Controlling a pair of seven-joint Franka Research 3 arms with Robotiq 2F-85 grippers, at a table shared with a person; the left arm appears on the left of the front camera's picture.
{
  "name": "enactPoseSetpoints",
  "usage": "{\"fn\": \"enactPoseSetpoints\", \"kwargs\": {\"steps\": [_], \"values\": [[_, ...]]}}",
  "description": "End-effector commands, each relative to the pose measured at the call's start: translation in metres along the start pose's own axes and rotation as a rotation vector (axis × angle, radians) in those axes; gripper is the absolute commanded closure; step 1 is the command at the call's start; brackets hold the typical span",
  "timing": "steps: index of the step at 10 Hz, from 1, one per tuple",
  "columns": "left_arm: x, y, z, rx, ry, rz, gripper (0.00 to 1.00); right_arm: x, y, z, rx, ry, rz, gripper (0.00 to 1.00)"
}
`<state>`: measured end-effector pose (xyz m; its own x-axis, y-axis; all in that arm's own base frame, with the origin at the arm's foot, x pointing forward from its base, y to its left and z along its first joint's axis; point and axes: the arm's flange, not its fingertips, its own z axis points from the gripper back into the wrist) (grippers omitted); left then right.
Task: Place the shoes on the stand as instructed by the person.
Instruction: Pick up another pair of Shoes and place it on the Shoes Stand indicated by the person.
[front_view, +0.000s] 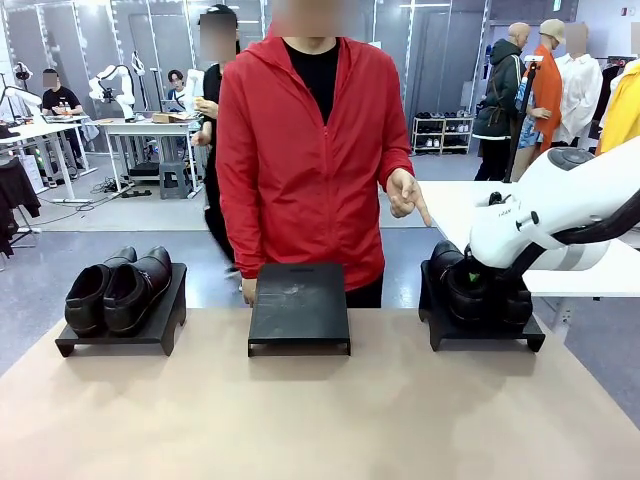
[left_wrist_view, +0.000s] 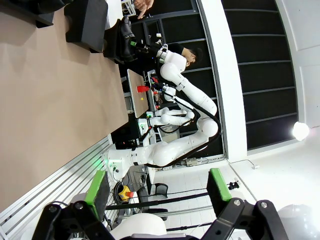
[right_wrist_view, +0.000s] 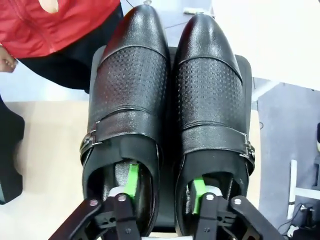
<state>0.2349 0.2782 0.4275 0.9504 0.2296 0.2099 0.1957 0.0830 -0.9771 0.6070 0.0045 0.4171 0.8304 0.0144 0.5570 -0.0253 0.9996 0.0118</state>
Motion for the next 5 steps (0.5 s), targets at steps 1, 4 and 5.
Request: {"fn": "enactPoseSetpoints", "kwargs": {"steps": [1,4,5], "values": [[-0.0017,-0.0022,0.0005,-0.015,0.006,-0.020,0.00,0.0003,-0.0013,0.0046,0.029,-0.016,-0.026,0.35],[-0.0017,-0.0022,0.0005,-0.015,0.006,-0.020,0.00,-0.0011,-0.0021,0.0067,0.025,-0.019,-0.031,0.00],[-0.0017,-0.0022,0.0005,-0.015,0.006,-0.020,0.00,0.0007,-0.0035,0.0123,0.002,-0.019,-0.016,0.00]]}}
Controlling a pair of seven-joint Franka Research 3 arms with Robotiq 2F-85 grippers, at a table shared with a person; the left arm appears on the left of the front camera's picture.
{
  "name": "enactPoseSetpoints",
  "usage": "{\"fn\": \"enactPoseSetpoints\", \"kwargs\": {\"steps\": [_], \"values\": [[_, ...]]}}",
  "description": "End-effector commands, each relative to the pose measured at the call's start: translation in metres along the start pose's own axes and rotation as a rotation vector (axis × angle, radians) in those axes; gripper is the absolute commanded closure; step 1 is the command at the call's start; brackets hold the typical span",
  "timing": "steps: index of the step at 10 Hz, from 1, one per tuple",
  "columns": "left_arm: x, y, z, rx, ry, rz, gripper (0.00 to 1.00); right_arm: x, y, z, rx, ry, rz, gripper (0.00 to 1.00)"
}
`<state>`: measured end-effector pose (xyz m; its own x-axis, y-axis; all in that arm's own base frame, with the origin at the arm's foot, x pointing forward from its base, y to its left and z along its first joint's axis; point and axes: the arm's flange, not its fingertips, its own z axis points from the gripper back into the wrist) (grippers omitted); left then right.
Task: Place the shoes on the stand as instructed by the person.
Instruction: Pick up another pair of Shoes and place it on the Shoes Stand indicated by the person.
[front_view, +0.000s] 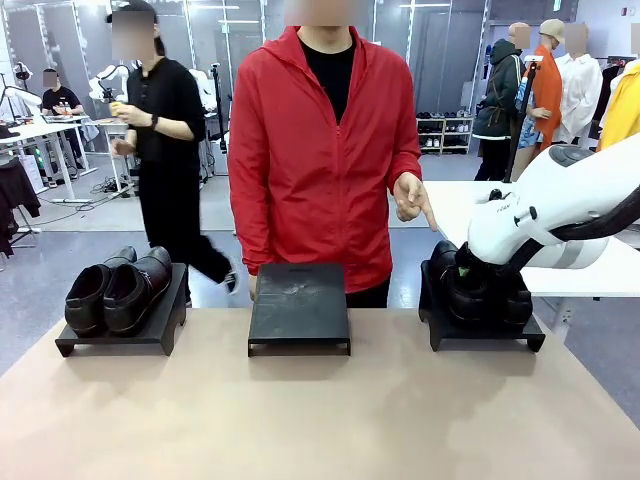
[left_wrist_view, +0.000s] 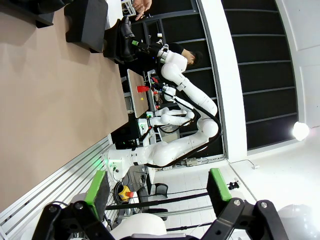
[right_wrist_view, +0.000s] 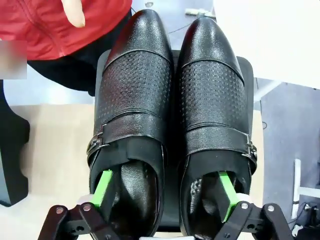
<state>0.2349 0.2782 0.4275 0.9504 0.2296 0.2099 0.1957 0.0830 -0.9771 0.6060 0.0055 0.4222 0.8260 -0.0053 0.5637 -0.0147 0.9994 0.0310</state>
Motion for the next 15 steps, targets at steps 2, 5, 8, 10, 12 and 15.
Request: {"fn": "enactPoseSetpoints", "kwargs": {"steps": [2,5,8,10,12,15], "values": [[-0.002,-0.002,0.000,-0.015,0.006,-0.020,0.00,-0.001,0.001,-0.002,0.002,0.003,-0.001,0.00],[-0.002,-0.002,0.000,-0.015,0.006,-0.020,0.00,-0.001,0.001,-0.002,0.002,0.003,-0.001,0.00],[-0.002,-0.002,0.000,-0.015,0.006,-0.020,0.00,-0.001,0.001,-0.002,0.002,0.003,-0.001,0.00],[-0.002,-0.002,0.000,-0.015,0.006,-0.020,0.00,-0.001,0.001,-0.002,0.002,0.003,-0.001,0.00],[-0.002,-0.002,0.000,-0.015,0.006,-0.020,0.00,-0.001,0.001,-0.001,0.001,0.004,0.002,0.00],[-0.002,-0.002,0.000,-0.015,0.006,-0.020,0.00,-0.012,0.010,0.083,0.166,0.047,-0.034,0.00]]}}
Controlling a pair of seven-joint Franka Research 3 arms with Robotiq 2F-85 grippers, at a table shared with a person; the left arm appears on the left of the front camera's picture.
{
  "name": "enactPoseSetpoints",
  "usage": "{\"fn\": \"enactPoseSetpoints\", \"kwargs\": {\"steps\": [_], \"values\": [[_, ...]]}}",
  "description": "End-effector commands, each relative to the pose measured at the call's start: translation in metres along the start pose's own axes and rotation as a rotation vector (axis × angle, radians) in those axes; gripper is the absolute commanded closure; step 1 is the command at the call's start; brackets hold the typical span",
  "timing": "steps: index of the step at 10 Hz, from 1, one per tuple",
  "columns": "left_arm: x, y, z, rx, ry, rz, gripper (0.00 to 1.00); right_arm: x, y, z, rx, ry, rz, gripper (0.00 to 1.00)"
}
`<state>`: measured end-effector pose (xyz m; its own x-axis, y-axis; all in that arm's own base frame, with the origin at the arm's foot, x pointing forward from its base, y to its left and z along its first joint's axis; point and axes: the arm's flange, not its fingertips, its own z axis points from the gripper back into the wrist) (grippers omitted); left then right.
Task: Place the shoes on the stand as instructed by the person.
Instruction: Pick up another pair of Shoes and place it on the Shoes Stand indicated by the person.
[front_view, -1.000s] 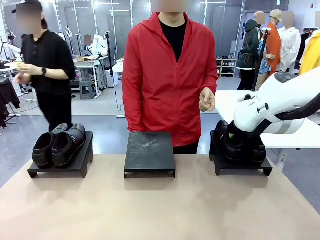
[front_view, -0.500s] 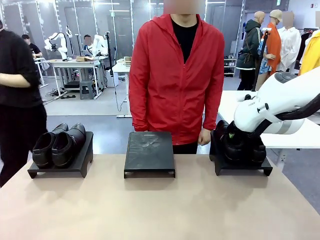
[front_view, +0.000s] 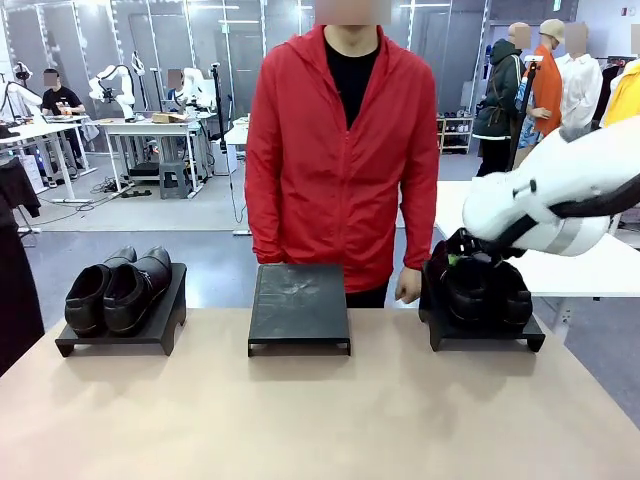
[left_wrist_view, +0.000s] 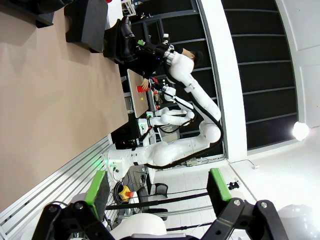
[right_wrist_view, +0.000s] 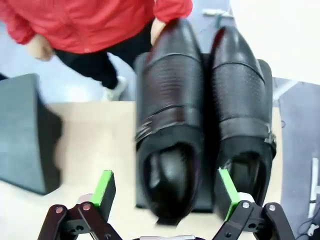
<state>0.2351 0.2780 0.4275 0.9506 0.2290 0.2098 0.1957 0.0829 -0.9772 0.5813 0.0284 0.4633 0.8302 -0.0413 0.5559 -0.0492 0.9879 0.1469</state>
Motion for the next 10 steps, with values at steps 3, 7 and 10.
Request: {"fn": "enactPoseSetpoints", "kwargs": {"steps": [3,7,10], "values": [[-0.002,-0.002,0.001,-0.015,0.006,-0.021,0.00,-0.054,-0.012,0.114,0.269,0.114,-0.052,0.00],[-0.002,-0.002,0.001,-0.015,0.006,-0.021,0.00,-0.141,-0.080,0.177,0.711,0.215,-0.163,0.00],[-0.002,-0.002,0.001,-0.015,0.006,-0.021,0.00,-0.201,-0.145,0.167,0.940,0.181,-0.246,0.00]]}}
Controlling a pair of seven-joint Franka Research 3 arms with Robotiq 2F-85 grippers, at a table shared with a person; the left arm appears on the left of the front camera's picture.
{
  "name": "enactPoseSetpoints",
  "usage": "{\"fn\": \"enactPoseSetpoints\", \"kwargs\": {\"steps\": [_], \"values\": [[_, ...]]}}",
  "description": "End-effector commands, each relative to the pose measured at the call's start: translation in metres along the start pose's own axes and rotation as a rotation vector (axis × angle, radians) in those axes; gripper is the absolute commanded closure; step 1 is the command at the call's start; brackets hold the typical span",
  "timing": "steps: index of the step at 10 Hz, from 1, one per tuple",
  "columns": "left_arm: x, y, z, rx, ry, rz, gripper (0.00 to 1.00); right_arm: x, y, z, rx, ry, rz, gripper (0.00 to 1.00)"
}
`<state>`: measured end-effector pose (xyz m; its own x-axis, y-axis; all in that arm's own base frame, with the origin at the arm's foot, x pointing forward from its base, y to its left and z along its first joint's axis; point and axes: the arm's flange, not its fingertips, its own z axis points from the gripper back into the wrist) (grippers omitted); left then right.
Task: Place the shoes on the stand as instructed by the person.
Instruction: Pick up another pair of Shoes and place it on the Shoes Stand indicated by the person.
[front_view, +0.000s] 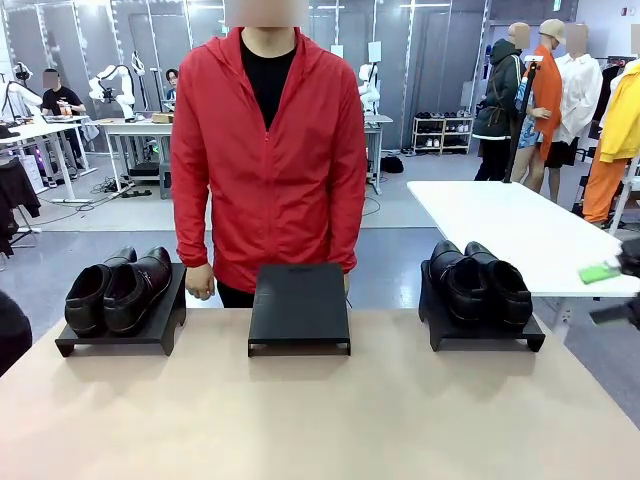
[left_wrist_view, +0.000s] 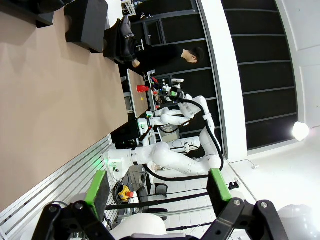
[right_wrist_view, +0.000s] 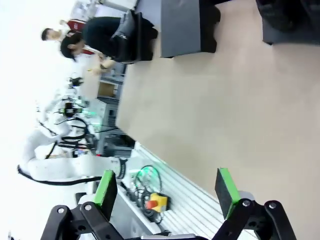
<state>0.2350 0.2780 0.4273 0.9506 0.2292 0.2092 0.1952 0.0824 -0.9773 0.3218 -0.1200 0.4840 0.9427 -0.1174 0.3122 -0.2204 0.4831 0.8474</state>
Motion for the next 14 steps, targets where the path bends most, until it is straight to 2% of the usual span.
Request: {"fn": "enactPoseSetpoints", "kwargs": {"steps": [1,2,3,4,5,14], "values": [[-0.002,-0.002,0.001,-0.015,0.006,-0.021,0.00,-0.008,-0.039,0.002,0.087,0.016,-0.025,0.00],[-0.002,-0.002,0.001,-0.015,0.006,-0.021,0.00,-0.014,-0.051,0.003,0.136,0.013,-0.022,0.00],[-0.002,-0.002,0.001,-0.015,0.006,-0.021,0.00,-0.013,-0.062,0.000,0.130,0.020,-0.061,0.00],[-0.002,-0.002,0.001,-0.015,0.006,-0.021,0.00,-0.001,-0.068,-0.007,0.126,-0.026,-0.087,0.00],[-0.002,-0.002,0.001,-0.015,0.006,-0.021,0.00,-0.025,-0.055,0.006,0.112,0.013,-0.058,0.00],[-0.002,-0.002,0.001,-0.015,0.006,-0.021,0.00,-0.025,-0.055,0.006,0.112,0.013,-0.058,0.00]]}}
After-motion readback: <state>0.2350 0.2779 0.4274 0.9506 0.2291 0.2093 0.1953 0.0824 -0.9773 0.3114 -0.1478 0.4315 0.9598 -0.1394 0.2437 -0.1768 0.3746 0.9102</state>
